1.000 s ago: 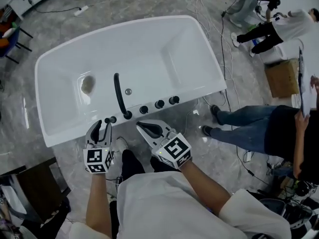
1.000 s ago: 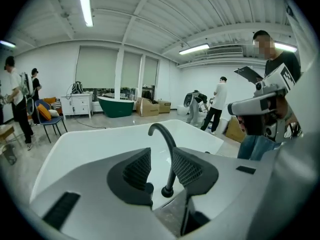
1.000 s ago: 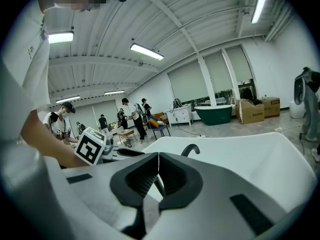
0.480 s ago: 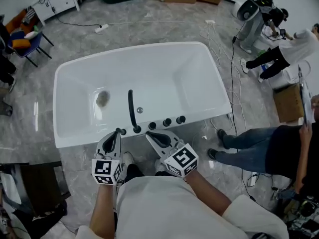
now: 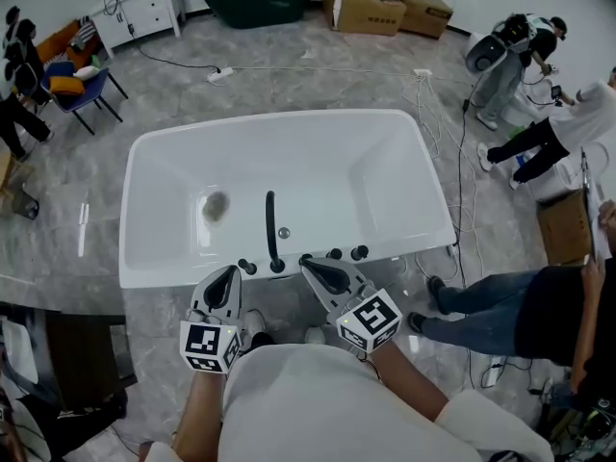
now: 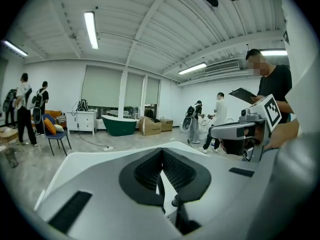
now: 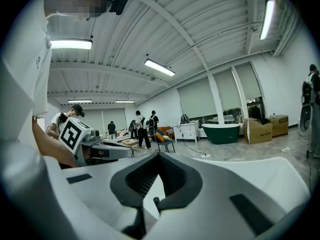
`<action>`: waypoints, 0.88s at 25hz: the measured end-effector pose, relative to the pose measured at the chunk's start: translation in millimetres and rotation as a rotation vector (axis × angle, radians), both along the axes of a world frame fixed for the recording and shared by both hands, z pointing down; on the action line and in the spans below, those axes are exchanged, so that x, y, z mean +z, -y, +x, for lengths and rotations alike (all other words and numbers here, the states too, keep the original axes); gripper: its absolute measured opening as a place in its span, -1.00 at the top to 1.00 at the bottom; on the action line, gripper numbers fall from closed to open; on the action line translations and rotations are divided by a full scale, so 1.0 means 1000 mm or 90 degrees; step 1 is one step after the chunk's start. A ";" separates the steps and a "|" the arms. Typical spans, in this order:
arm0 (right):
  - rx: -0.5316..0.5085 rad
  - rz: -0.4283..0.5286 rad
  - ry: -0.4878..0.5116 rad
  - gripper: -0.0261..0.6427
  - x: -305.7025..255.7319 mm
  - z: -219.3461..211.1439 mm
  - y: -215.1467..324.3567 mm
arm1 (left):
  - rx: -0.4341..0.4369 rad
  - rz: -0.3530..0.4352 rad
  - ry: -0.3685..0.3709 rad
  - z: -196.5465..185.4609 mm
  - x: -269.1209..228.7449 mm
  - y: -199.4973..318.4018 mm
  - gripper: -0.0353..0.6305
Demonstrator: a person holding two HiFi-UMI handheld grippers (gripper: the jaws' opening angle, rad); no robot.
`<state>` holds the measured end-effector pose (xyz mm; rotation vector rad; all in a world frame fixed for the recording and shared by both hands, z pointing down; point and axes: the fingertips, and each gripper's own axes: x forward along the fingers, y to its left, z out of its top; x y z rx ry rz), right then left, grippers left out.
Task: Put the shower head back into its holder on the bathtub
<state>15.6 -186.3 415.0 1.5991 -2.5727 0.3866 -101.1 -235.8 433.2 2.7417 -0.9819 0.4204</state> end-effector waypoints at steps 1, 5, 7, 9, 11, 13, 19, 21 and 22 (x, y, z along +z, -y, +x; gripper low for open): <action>0.000 0.003 -0.001 0.87 -0.002 -0.001 0.000 | 0.003 0.005 -0.003 -0.001 -0.003 -0.002 0.86; 0.009 0.011 -0.001 0.87 -0.006 0.000 0.000 | 0.015 0.015 -0.005 0.001 -0.009 -0.004 0.86; 0.014 0.014 -0.001 0.87 -0.008 0.001 0.002 | 0.020 0.017 -0.005 0.003 -0.010 -0.002 0.86; 0.018 0.016 -0.002 0.87 -0.010 0.000 0.003 | 0.022 0.019 -0.006 0.003 -0.013 0.001 0.86; 0.024 0.018 -0.002 0.87 -0.013 0.001 0.003 | 0.024 0.021 -0.006 0.003 -0.015 0.004 0.86; 0.030 0.019 -0.001 0.87 -0.015 0.004 0.003 | 0.027 0.019 -0.007 0.007 -0.017 0.005 0.86; 0.039 0.022 0.001 0.87 -0.016 0.007 0.006 | 0.035 0.019 -0.007 0.010 -0.017 0.009 0.86; 0.041 0.021 0.000 0.87 -0.015 0.006 0.005 | 0.039 0.020 -0.007 0.009 -0.017 0.008 0.86; 0.042 0.020 -0.001 0.87 -0.015 0.006 0.005 | 0.041 0.022 -0.007 0.008 -0.018 0.007 0.86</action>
